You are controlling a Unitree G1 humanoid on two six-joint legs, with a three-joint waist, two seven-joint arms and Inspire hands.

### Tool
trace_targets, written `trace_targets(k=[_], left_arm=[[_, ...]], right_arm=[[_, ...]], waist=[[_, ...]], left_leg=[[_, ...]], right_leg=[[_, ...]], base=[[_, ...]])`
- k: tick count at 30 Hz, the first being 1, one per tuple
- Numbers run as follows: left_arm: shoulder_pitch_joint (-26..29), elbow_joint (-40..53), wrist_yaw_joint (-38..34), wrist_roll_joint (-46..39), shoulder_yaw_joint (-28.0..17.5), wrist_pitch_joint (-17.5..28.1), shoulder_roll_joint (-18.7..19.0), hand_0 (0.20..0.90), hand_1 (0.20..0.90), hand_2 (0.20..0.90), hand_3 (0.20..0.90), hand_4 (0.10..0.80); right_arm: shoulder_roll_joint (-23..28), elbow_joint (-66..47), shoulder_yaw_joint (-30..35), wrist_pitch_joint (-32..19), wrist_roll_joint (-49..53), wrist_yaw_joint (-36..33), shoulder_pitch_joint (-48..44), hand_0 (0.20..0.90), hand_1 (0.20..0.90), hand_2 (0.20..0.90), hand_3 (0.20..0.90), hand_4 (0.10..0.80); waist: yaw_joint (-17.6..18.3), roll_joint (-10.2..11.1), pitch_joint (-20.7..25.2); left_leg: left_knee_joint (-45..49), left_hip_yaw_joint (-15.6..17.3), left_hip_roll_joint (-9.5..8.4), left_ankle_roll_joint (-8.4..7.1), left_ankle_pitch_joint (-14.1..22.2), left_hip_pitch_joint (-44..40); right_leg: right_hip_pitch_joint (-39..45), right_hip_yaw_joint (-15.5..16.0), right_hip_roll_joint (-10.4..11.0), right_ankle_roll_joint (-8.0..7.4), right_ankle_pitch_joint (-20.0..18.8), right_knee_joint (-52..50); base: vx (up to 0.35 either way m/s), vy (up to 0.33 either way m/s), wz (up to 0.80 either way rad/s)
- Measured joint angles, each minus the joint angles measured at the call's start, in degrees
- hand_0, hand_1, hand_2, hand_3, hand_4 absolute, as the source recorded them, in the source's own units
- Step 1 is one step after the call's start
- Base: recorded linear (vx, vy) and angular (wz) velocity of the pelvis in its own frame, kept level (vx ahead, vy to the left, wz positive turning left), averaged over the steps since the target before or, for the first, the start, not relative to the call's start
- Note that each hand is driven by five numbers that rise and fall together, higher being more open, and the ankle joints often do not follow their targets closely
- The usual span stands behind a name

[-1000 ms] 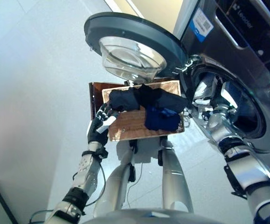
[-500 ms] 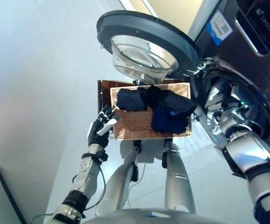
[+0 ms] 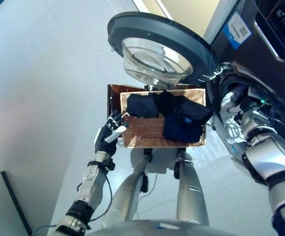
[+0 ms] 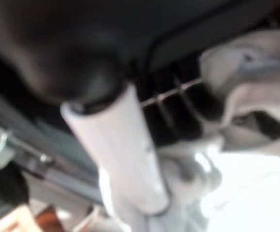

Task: Pick up the clothes and place them into the washing machine

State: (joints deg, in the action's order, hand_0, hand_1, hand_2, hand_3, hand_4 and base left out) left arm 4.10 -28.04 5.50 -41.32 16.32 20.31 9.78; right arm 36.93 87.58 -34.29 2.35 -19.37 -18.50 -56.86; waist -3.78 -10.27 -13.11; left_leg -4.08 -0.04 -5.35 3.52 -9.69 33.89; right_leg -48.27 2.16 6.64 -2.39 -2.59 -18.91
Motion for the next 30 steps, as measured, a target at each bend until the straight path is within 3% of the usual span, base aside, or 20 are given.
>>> trace_targets(k=[16, 23, 30], left_arm=[[-0.2, 0.3, -2.0, 0.3, -2.2, 0.0, 0.1, 0.900, 0.900, 0.900, 0.900, 0.800], [-0.2, 1.7, -1.7, 0.7, -2.7, 0.0, 0.3, 0.900, 0.900, 0.900, 0.900, 0.800], [0.0, 1.8, -1.7, 0.6, -2.5, 0.0, 0.3, 0.900, 0.900, 0.900, 0.900, 0.800]], right_arm=[[0.5, -2.5, -0.4, 1.8, -0.7, -0.7, -3.1, 0.200, 0.200, 0.200, 0.200, 0.300], [4.6, -3.0, -13.1, 3.7, -19.1, -0.6, -6.2, 0.200, 0.200, 0.200, 0.200, 0.300], [7.9, -8.3, -22.0, 3.9, -30.6, 0.0, -7.5, 0.200, 0.200, 0.200, 0.200, 0.300]], waist=[[1.6, 0.1, -0.1], [1.2, -0.6, -1.2], [1.5, -1.0, -2.4]], left_leg=[[-0.4, 0.9, -0.02, -0.02, 0.0, 0.4], [-0.4, 0.9, -0.41, -0.23, -0.2, 1.6], [-0.4, 0.7, -0.49, -0.55, -0.3, 2.0]], right_leg=[[-1.4, -1.2, -0.5, -0.09, 0.2, -0.5], [-4.4, -1.5, -0.1, 0.57, 2.0, -4.2], [-6.4, -1.6, 0.3, 1.12, 3.8, -7.5]], base=[[0.010, -0.015, -0.02], [0.013, -0.055, 0.06], [0.015, -0.069, 0.05]])
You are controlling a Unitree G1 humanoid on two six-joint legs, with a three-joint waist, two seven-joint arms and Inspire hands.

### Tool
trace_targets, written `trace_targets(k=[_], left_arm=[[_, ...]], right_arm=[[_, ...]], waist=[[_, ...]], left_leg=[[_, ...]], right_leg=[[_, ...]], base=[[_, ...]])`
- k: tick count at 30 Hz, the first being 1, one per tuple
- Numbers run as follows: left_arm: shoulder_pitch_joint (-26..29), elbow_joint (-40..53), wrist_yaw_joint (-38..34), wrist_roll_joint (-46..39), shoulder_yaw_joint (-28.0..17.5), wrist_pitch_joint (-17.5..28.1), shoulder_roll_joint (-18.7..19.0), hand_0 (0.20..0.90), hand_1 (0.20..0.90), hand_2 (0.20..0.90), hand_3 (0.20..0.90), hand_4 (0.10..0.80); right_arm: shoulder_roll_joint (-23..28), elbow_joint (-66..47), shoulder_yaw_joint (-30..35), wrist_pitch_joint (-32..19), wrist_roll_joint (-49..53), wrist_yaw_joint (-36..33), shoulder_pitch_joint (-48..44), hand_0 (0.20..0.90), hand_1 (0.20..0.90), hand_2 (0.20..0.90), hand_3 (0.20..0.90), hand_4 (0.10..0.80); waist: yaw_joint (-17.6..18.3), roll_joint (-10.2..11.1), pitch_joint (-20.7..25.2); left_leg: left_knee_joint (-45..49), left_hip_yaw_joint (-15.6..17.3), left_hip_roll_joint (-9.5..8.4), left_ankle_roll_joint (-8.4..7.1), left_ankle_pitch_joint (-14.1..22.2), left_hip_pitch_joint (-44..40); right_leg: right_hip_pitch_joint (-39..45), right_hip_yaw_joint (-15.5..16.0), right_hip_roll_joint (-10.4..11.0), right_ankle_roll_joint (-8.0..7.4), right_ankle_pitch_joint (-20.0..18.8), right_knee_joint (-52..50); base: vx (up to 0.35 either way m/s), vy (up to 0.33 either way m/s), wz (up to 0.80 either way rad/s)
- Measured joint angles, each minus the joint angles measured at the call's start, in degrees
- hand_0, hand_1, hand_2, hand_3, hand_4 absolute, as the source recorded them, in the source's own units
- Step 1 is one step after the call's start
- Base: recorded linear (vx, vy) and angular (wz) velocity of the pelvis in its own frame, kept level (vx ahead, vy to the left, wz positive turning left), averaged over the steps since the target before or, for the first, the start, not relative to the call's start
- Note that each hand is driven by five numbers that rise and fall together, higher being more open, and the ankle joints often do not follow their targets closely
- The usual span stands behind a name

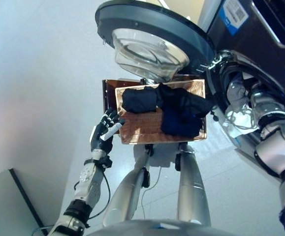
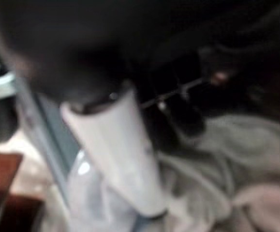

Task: Pick up the clothes and place them into the washing machine

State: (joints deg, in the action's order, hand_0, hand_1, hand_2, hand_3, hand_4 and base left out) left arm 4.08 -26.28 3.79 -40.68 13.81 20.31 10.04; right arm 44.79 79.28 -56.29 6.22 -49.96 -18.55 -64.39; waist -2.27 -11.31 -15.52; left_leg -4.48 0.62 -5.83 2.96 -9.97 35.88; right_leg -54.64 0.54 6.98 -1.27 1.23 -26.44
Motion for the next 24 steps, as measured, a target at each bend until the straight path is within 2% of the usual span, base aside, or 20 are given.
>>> trace_targets(k=[3, 5, 10, 12, 15, 24], left_arm=[[0.0, 0.0, 0.0, 0.0, 0.1, 0.0, 0.0, 0.900, 0.900, 0.900, 0.900, 0.800], [0.1, 0.9, 0.0, 0.0, 0.1, 0.1, 0.0, 0.900, 0.900, 0.900, 0.900, 0.800], [0.1, 1.6, 0.1, 0.0, 0.1, 0.1, 0.0, 0.900, 0.900, 0.900, 0.900, 0.800], [0.1, 1.7, 0.3, -0.1, 1.0, 0.2, 1.8, 0.900, 0.900, 0.900, 0.900, 0.800], [0.1, 2.2, 1.1, -0.3, 0.8, 0.3, 3.2, 0.900, 0.900, 0.900, 0.900, 0.800], [0.1, 2.3, 1.0, -0.1, 0.4, 0.2, 3.5, 0.900, 0.900, 0.900, 0.900, 0.800]], right_arm=[[0.6, -1.3, -2.9, 0.0, -3.0, 0.0, -0.4, 0.200, 0.200, 0.200, 0.200, 0.300], [2.3, -3.2, -7.9, 0.0, -5.4, 0.1, -1.1, 0.200, 0.200, 0.200, 0.200, 0.300], [3.8, -4.7, -14.4, -0.2, -8.9, 0.1, -2.8, 0.200, 0.200, 0.200, 0.200, 0.300], [4.3, -7.4, -14.3, -0.2, -9.8, 2.4, -3.2, 0.200, 0.200, 0.200, 0.200, 0.300], [5.0, -7.6, -14.6, -0.1, -10.8, 2.1, -3.3, 0.200, 0.200, 0.200, 0.200, 0.300], [6.5, -5.7, -15.8, 0.0, -15.0, 1.1, -2.8, 0.200, 0.200, 0.200, 0.200, 0.300]], waist=[[0.4, 0.0, -0.1], [0.8, 0.1, -0.5], [1.6, 0.1, -1.8], [1.9, 0.6, -2.1], [2.0, 1.1, -2.5], [1.8, 1.3, -2.6]], left_leg=[[0.0, -0.1, 0.07, -0.18, -0.1, 0.3], [0.0, -0.1, -0.07, -0.24, -0.2, 0.7], [0.0, -0.2, -0.44, -0.37, -0.3, 0.7], [0.1, -0.2, -0.47, -0.36, -0.3, 0.8], [0.3, -0.1, -0.60, -0.48, -0.5, 1.5], [0.3, 0.7, -1.59, 0.42, -1.0, 1.5]], right_leg=[[-0.4, 0.0, 0.0, 0.24, 0.2, -0.4], [-0.9, 0.0, 0.1, 0.19, 0.2, -0.8], [-1.2, -0.3, 0.3, 0.02, 0.3, -1.3], [-1.3, -0.4, 0.4, -0.03, 0.3, -1.3], [-1.9, -0.9, 0.4, -0.34, 0.0, -1.3], [-2.1, -1.5, 1.0, -0.81, -0.7, -1.3]], base=[[0.001, -0.046, 0.05], [-0.010, -0.035, 0.07], [0.000, -0.013, 0.03], [0.000, 0.000, 0.00], [0.000, 0.000, 0.00], [0.001, 0.012, -0.04]])
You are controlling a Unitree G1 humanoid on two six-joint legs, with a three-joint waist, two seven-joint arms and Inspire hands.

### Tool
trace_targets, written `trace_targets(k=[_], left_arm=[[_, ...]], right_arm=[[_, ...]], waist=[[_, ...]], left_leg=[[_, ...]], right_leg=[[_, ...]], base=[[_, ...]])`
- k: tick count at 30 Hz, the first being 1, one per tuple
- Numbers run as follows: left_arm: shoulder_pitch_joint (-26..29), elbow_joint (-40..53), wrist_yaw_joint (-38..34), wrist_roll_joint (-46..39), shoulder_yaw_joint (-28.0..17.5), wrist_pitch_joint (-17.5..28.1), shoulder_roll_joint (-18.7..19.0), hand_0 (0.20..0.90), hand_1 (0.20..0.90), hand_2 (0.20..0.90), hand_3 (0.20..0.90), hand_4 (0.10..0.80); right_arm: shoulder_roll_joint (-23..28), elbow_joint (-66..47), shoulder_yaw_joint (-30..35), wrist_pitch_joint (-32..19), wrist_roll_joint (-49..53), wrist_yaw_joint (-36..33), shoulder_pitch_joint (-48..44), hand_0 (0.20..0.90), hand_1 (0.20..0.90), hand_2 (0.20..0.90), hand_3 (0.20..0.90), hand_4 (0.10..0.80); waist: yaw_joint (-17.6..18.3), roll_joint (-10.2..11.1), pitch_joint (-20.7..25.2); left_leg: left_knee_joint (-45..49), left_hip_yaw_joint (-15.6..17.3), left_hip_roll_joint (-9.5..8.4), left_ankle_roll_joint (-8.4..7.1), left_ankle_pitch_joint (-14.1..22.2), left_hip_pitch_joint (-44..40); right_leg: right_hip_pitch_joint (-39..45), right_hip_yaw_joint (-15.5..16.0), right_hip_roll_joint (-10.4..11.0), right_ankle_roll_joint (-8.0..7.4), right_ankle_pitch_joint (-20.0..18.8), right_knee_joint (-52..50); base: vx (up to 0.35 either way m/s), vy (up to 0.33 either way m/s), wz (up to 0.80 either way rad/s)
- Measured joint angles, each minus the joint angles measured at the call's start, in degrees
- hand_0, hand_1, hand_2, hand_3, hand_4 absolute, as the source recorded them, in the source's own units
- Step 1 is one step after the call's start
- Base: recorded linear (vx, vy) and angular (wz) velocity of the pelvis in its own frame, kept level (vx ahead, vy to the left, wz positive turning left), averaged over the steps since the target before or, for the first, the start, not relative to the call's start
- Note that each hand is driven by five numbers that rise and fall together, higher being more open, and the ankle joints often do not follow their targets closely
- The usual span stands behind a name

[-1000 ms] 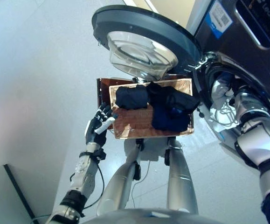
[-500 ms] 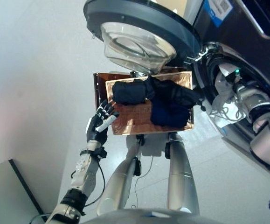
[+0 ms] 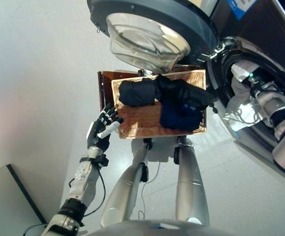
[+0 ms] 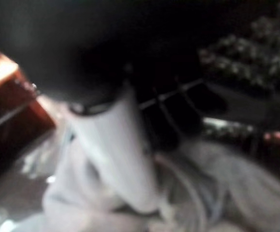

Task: Pick up the clothes and place them into the washing machine

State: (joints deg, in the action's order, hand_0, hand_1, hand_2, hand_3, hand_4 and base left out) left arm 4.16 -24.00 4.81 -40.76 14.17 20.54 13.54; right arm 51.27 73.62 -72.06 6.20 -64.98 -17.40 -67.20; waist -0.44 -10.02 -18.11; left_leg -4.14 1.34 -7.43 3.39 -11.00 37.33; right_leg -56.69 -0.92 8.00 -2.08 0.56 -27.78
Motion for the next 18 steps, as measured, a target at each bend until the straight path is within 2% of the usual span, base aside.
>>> trace_targets(k=[8, 18], left_arm=[[0.2, 0.0, -0.3, 0.1, 0.1, 0.0, -0.4, 0.900, 0.900, 0.900, 0.900, 0.800], [0.0, -0.1, -0.6, 0.6, -0.1, 0.1, -0.4, 0.900, 0.900, 0.900, 0.900, 0.800]], right_arm=[[0.0, 1.9, 0.3, 0.0, 0.1, -0.2, 0.0, 0.200, 0.200, 0.200, 0.200, 0.300], [-0.4, 2.7, 0.6, 0.0, 0.1, 0.0, 1.1, 0.200, 0.200, 0.200, 0.200, 0.300]], waist=[[-0.2, -0.1, 0.0], [-1.0, -0.2, 0.1]], left_leg=[[0.0, 0.1, -0.40, 0.45, -0.3, -0.4], [0.0, 0.6, -0.51, 0.30, -0.2, -1.8]], right_leg=[[0.3, -0.2, 0.3, -0.33, -0.2, 0.0], [1.4, -0.9, 0.2, -0.65, -0.2, -0.1]], base=[[-0.007, 0.034, -0.03], [-0.006, 0.032, -0.07]])
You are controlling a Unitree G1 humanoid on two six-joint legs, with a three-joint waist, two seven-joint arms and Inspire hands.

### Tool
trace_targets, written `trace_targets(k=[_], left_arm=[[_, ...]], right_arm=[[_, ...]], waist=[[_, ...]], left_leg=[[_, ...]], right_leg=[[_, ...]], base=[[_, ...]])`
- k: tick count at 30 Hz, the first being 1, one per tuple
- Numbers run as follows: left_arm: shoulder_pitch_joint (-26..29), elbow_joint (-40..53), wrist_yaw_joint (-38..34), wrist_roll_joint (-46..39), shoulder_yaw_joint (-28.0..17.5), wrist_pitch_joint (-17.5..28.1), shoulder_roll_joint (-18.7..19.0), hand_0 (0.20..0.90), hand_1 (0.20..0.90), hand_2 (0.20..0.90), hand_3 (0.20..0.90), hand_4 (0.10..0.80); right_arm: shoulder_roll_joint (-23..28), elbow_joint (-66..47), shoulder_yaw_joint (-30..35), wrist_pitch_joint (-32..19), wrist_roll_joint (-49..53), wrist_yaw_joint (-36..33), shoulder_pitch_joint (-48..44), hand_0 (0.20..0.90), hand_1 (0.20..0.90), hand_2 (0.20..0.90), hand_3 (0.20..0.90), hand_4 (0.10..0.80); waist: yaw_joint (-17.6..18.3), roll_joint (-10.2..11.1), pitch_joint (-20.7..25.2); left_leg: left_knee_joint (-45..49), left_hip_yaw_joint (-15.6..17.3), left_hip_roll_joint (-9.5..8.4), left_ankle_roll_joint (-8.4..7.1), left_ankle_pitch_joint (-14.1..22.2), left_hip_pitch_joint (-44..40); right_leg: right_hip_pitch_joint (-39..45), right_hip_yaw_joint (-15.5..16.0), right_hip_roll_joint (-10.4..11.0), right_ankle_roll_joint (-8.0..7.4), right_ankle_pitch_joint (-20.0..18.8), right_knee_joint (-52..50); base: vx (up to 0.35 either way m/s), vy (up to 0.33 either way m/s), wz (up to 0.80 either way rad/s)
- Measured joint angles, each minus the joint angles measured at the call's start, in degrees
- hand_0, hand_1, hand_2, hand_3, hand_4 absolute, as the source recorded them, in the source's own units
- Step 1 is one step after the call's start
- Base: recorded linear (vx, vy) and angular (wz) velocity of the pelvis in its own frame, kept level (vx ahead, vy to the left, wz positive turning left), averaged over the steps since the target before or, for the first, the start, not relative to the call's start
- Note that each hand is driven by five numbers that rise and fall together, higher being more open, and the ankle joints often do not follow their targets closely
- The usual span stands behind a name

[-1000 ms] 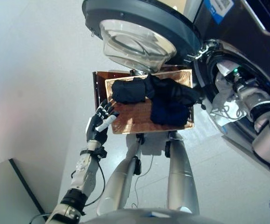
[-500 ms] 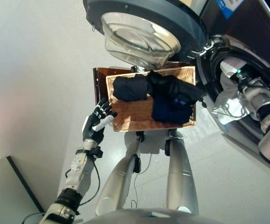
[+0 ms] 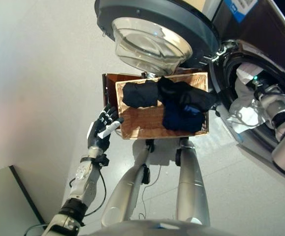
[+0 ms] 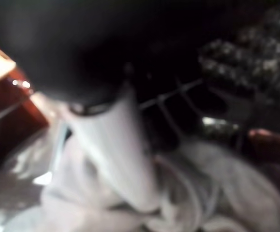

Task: Pick up the clothes and place them into the washing machine

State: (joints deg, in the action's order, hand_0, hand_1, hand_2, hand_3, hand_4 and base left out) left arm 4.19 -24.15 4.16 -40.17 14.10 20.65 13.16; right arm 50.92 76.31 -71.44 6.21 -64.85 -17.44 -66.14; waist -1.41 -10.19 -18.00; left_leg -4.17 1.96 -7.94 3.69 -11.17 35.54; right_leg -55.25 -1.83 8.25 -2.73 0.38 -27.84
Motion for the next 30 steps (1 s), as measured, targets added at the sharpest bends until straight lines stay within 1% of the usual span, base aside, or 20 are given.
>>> trace_targets(k=[6, 7, 8, 9, 10, 11, 12, 13, 14, 15, 16, 17, 18, 19, 20, 21, 23, 25, 26, 30], left_arm=[[0.0, 0.0, 0.2, 0.0, 0.0, 0.0, 0.0, 0.900, 0.900, 0.900, 0.900, 0.800], [0.0, 0.0, 0.3, 0.0, 0.0, 0.0, 0.0, 0.900, 0.900, 0.900, 0.900, 0.800], [0.0, 0.0, 0.6, 0.0, 0.0, -0.1, 0.0, 0.900, 0.900, 0.900, 0.900, 0.800], [0.1, 0.0, 0.7, 0.0, 0.0, -0.1, 0.0, 0.900, 0.900, 0.900, 0.900, 0.800], [0.2, 0.0, 0.7, -0.1, 0.1, -0.1, 0.0, 0.900, 0.900, 0.900, 0.900, 0.800], [0.2, 0.0, 0.7, -0.1, 0.2, 0.0, -0.1, 0.900, 0.900, 0.900, 0.900, 0.800], [0.1, -0.1, 0.7, -0.1, 0.3, -0.1, -0.1, 0.900, 0.900, 0.900, 0.900, 0.800], [0.3, -0.1, 0.7, -0.1, 0.8, -0.2, -0.1, 0.900, 0.900, 0.900, 0.900, 0.800], [0.2, 0.2, 0.8, -0.1, 1.2, 0.0, 0.0, 0.900, 0.900, 0.900, 0.900, 0.800], [0.1, 0.0, 0.7, -0.2, 1.5, 0.0, 0.1, 0.900, 0.900, 0.900, 0.900, 0.800], [0.0, -0.1, 0.5, -0.3, 2.0, 0.0, 0.2, 0.900, 0.900, 0.900, 0.900, 0.800], [-0.1, 0.0, 0.6, -0.3, 2.1, 0.0, 0.3, 0.900, 0.900, 0.900, 0.900, 0.800], [-0.3, 0.0, 0.7, -0.3, 2.3, -0.2, 0.6, 0.900, 0.900, 0.900, 0.900, 0.800], [-0.8, -0.1, 0.3, -0.6, 2.9, 0.3, 1.5, 0.900, 0.900, 0.900, 0.900, 0.800], [-1.0, 0.0, 0.2, -0.6, 3.0, 0.3, 1.9, 0.900, 0.900, 0.900, 0.900, 0.800], [-1.1, -0.1, -0.1, -0.6, 2.7, 0.6, 1.8, 0.900, 0.900, 0.900, 0.900, 0.800], [-1.0, -0.2, -0.5, -0.6, 2.0, 0.6, 1.0, 0.900, 0.900, 0.900, 0.900, 0.800], [-1.0, -0.1, -0.3, -0.5, 2.1, 0.6, 0.8, 0.900, 0.900, 0.900, 0.900, 0.800], [-1.1, -0.1, -0.3, -0.5, 2.2, 0.6, 0.6, 0.900, 0.900, 0.900, 0.900, 0.800], [-1.2, -0.2, -0.4, -0.6, 2.2, 0.6, 0.4, 0.900, 0.900, 0.900, 0.900, 0.800]], right_arm=[[0.3, 1.1, -0.4, 0.0, -0.2, 0.1, -0.3, 0.200, 0.200, 0.200, 0.200, 0.300], [0.5, 1.1, 0.1, 0.0, -0.1, 0.1, -0.1, 0.389, 0.389, 0.389, 0.389, 0.435], [0.7, 1.6, 5.0, 0.0, 0.0, -0.6, 1.4, 0.900, 0.900, 0.900, 0.900, 0.800], [0.9, 1.8, 8.3, 0.2, 0.6, -0.9, 2.9, 0.900, 0.900, 0.900, 0.900, 0.800], [1.0, 2.4, 20.4, 0.5, 4.0, -3.1, 6.4, 0.900, 0.900, 0.900, 0.900, 0.800], [1.3, 3.9, 27.4, 0.6, 8.9, -4.7, 9.1, 0.900, 0.900, 0.900, 0.900, 0.800], [1.6, 5.2, 32.0, 1.2, 13.8, -4.5, 10.7, 0.900, 0.900, 0.900, 0.900, 0.800], [1.5, 6.4, 33.6, 1.2, 16.8, -3.7, 10.3, 0.900, 0.900, 0.900, 0.900, 0.800], [1.5, 7.6, 37.2, 0.2, 23.1, -4.5, 10.0, 0.900, 0.900, 0.900, 0.900, 0.800], [1.2, 7.8, 42.4, -1.3, 30.4, -5.4, 10.0, 0.900, 0.900, 0.900, 0.900, 0.800], [1.0, 8.1, 45.0, -2.6, 36.3, -6.0, 10.2, 0.900, 0.900, 0.900, 0.900, 0.800], [0.9, 8.2, 45.5, -3.4, 39.4, -6.6, 10.9, 0.900, 0.900, 0.900, 0.900, 0.800], [0.7, 5.4, 53.1, -6.3, 42.4, -9.1, 16.2, 0.900, 0.900, 0.900, 0.900, 0.800], [-0.7, 8.2, 52.2, -5.7, 44.8, -8.5, 14.3, 0.900, 0.900, 0.900, 0.900, 0.800], [-1.1, 10.9, 48.9, -4.1, 46.5, -7.6, 10.9, 0.900, 0.900, 0.900, 0.900, 0.800], [-1.2, 11.7, 46.6, -3.7, 48.3, -8.1, 7.7, 0.900, 0.900, 0.900, 0.900, 0.800], [-2.0, 11.0, 45.0, -4.4, 48.8, -9.2, 8.1, 0.900, 0.900, 0.900, 0.900, 0.800], [-2.4, 11.0, 45.6, -6.0, 49.2, -9.0, 9.7, 0.900, 0.900, 0.900, 0.900, 0.800], [-2.8, 10.6, 47.8, -6.3, 49.9, -9.4, 11.0, 0.900, 0.900, 0.900, 0.900, 0.800], [-4.0, 10.1, 49.7, -6.1, 53.2, -10.1, 13.5, 0.900, 0.900, 0.900, 0.900, 0.800]], waist=[[-0.3, 0.0, 0.0], [-0.3, 0.0, 0.0], [-0.5, 0.0, 0.0], [-0.6, 0.0, 0.0], [-1.1, 0.0, 0.1], [-1.3, 0.0, 0.1], [-1.5, 0.0, 0.1], [-2.3, -0.2, 0.2], [-2.9, -0.3, 0.2], [-3.0, -0.4, 0.3], [-3.1, -0.4, 0.3], [-2.9, -0.4, 0.3], [-2.8, -0.4, 0.3], [-2.2, -0.5, 0.3], [-2.1, -0.6, 0.4], [-2.0, -1.0, 0.6], [-1.5, -1.6, 1.1], [-1.6, -2.2, 1.5], [-1.8, -2.4, 1.6], [-1.6, -3.2, 2.3]], left_leg=[[0.0, 0.8, -0.12, 0.39, 0.3, 0.0], [0.0, 0.9, -0.15, 0.45, 0.3, -0.1], [0.0, 0.8, -0.22, 0.46, 0.3, -0.1], [0.1, 0.9, -0.20, 0.47, 0.3, -0.1], [0.0, 0.8, -0.26, 0.64, 0.2, -0.2], [0.0, 0.9, -0.25, 0.65, 0.2, -0.5], [-0.1, 0.9, -0.25, 0.66, 0.2, -0.9], [-0.1, 1.0, -0.32, 0.67, 0.3, -1.1], [-0.1, 1.0, -0.51, 0.67, 0.3, -1.2], [-0.1, 1.0, -0.71, 0.67, 0.3, -1.6], [-0.3, 1.0, -0.91, 0.68, 0.3, -1.9], [-0.2, 1.0, -0.92, 0.67, 0.4, -2.1], [-0.3, 1.1, -1.05, 0.67, 0.7, -2.9], [-0.3, 1.1, -0.95, 0.69, 0.8, -3.6], [-0.2, 1.7, -1.07, 0.76, 0.8, -3.8], [-0.3, 2.0, -1.26, 1.01, 1.2, -3.8], [-0.3, 2.3, -1.39, 0.94, 1.4, -3.8], [-0.3, 2.3, -1.23, 0.88, 1.4, -3.9], [-0.3, 2.3, -1.09, 0.89, 1.4, -4.1], [-0.2, 2.2, -0.94, 0.91, 1.4, -4.1]], right_leg=[[-0.2, -0.7, -0.1, 0.00, -0.2, 0.1], [-0.2, -0.8, -0.1, -0.05, -0.2, 0.1], [-0.1, -0.8, 0.0, -0.15, -0.1, 0.2], [-0.1, -0.9, 0.0, -0.23, -0.1, 0.2], [0.2, -0.8, 0.0, -0.32, 0.0, 0.3], [0.7, -0.8, 0.1, -0.38, 0.0, 0.6], [1.3, -0.8, 0.1, -0.56, -0.1, 1.0], [1.4, -0.8, 0.1, -0.64, -0.2, 1.2], [1.6, -0.9, 0.3, -0.81, -0.1, 1.2], [1.9, -0.8, 0.5, -1.04, 0.0, 1.2], [2.3, -0.8, 0.8, -1.22, 0.2, 1.2], [2.5, -0.8, 0.9, -1.44, 0.3, 1.3], [3.4, -1.1, 1.0, -1.78, 0.8, 1.3], [4.6, -1.0, 0.9, -1.89, 0.9, 1.4], [4.7, -1.4, 1.0, -2.15, 0.4, 1.8], [4.3, -2.2, 0.9, -2.39, 0.1, 2.2], [4.3, -2.5, 0.9, -2.52, 0.1, 2.2], [4.5, -2.3, 0.8, -2.47, 0.1, 2.2], [4.7, -2.2, 0.8, -2.41, 0.1, 2.3], [4.8, -2.1, 0.4, -2.34, 0.1, 2.1]], base=[[0.017, 0.021, -0.08], [0.014, 0.009, -0.06], [0.011, 0.006, -0.05], [0.000, 0.000, 0.00], [0.000, 0.000, 0.00], [0.000, 0.000, 0.00], [0.003, 0.034, 0.01], [0.004, 0.040, 0.00], [0.012, 0.040, -0.02], [0.092, 0.045, -0.08], [0.089, 0.029, -0.07], [0.085, 0.028, -0.07], [-0.070, 0.034, -0.04], [-0.069, 0.050, -0.04], [-0.063, 0.064, 0.03], [0.012, 0.042, 0.06], [0.020, 0.040, 0.06], [0.019, 0.037, 0.05], [0.000, 0.000, 0.00], [-0.004, 0.012, -0.02]])
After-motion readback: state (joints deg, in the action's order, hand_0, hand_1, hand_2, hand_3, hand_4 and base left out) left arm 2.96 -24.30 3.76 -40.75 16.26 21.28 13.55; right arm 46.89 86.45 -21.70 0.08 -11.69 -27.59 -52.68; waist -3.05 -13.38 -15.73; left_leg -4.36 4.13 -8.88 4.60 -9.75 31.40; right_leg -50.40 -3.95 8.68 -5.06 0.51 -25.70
